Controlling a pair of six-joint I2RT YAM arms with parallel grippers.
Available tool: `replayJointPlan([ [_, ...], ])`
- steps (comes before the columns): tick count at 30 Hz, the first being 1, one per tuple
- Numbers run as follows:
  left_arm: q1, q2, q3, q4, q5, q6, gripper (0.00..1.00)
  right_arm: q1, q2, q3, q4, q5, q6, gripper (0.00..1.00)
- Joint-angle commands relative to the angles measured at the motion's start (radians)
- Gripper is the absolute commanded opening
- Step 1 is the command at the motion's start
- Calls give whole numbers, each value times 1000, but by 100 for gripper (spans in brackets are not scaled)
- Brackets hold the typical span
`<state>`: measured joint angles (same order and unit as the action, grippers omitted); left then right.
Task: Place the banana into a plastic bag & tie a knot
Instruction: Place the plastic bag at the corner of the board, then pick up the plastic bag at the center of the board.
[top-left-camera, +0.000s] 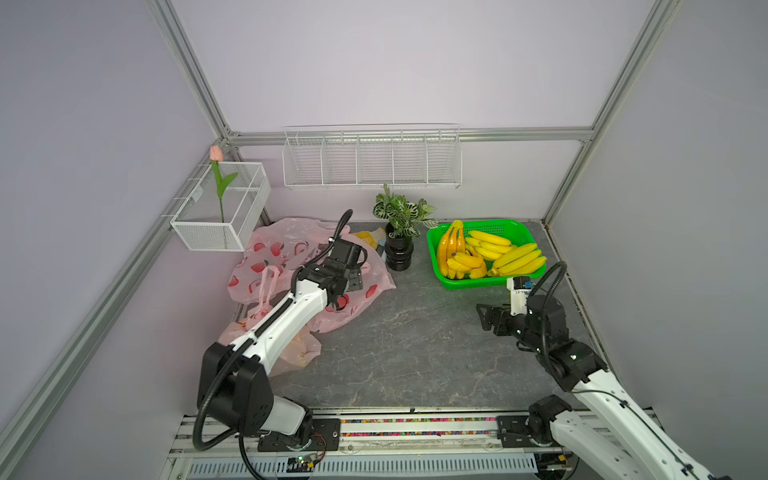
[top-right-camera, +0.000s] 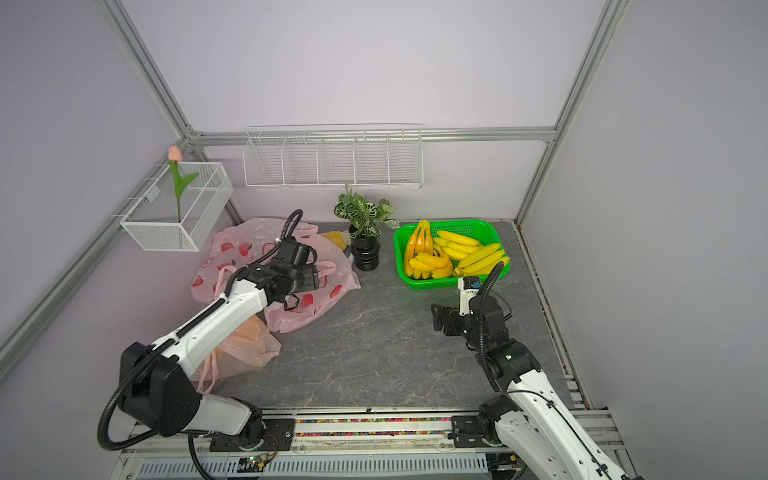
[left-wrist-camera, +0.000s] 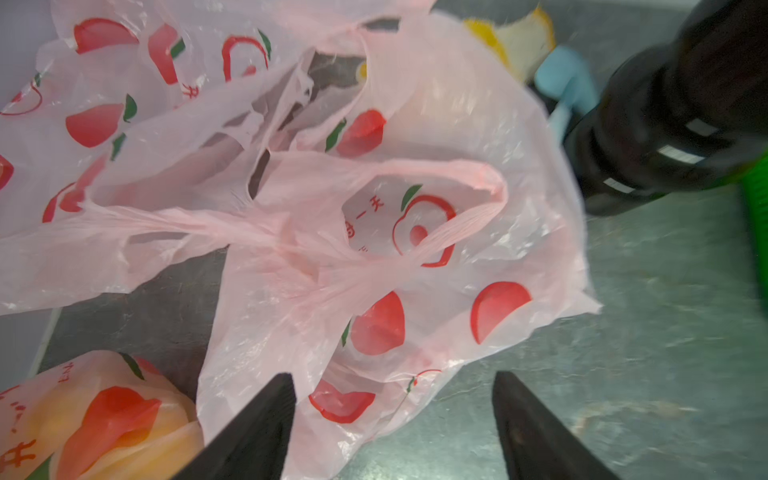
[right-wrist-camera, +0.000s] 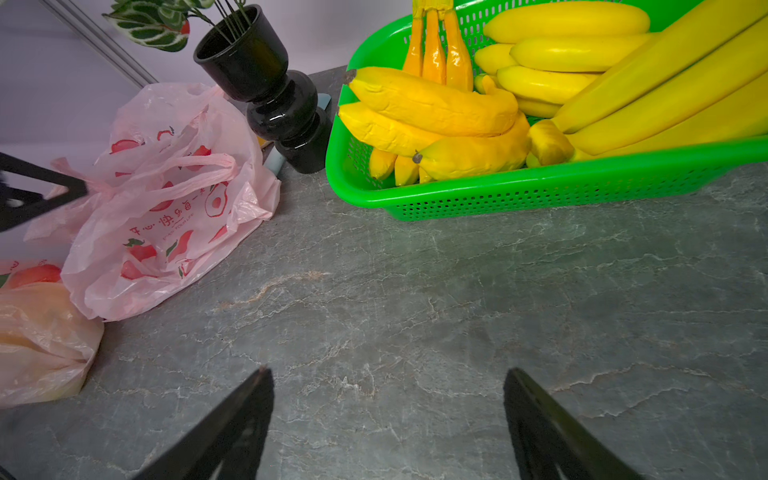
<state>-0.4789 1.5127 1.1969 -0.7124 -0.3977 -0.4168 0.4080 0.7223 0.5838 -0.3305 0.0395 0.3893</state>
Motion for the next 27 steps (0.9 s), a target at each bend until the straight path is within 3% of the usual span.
replayJointPlan([
  [1, 0, 71, 44, -42, -158, 1, 80, 12, 0, 22, -23, -15, 10, 89],
  [8, 27, 225, 87, -46, -259, -1, 79, 24, 15, 29, -20, -15, 18, 89],
  [14, 52, 264, 101, -20, -279, 8, 52, 40, 33, 52, -23, -22, 20, 89],
  [18, 55, 208, 52, 40, -228, 19, 13, 66, 50, 69, -29, -15, 22, 89],
  [20, 54, 154, 6, 87, -192, 6, 2, 81, 56, 73, -24, -6, 26, 89],
  [27, -3, -96, -144, 207, -87, -56, 0, 141, 100, 95, -11, 19, 49, 89],
])
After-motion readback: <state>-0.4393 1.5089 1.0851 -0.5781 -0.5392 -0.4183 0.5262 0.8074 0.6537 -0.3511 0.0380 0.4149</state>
